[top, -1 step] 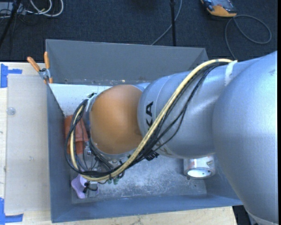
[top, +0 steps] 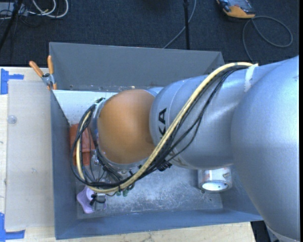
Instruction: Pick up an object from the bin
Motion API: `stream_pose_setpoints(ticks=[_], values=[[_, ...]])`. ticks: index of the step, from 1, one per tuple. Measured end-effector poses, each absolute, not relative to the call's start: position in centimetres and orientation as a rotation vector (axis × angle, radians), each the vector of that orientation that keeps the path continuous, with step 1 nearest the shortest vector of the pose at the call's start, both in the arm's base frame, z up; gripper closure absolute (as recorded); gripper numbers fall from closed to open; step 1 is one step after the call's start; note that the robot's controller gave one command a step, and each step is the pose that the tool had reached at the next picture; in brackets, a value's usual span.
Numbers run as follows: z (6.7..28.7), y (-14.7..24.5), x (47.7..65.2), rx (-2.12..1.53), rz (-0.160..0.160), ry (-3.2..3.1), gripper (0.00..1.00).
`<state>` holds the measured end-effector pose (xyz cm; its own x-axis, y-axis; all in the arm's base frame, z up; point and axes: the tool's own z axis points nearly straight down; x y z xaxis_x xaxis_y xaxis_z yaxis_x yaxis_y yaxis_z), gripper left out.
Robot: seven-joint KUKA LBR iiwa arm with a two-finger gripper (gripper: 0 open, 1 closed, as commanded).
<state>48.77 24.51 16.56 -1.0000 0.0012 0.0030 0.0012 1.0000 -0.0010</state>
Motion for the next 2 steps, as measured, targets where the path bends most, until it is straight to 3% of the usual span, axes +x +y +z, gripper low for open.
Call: stream_pose_setpoints(ticks=[2], values=[[8.8, 24.5, 47.5, -0.002, 0.004, -3.136, 0.00]])
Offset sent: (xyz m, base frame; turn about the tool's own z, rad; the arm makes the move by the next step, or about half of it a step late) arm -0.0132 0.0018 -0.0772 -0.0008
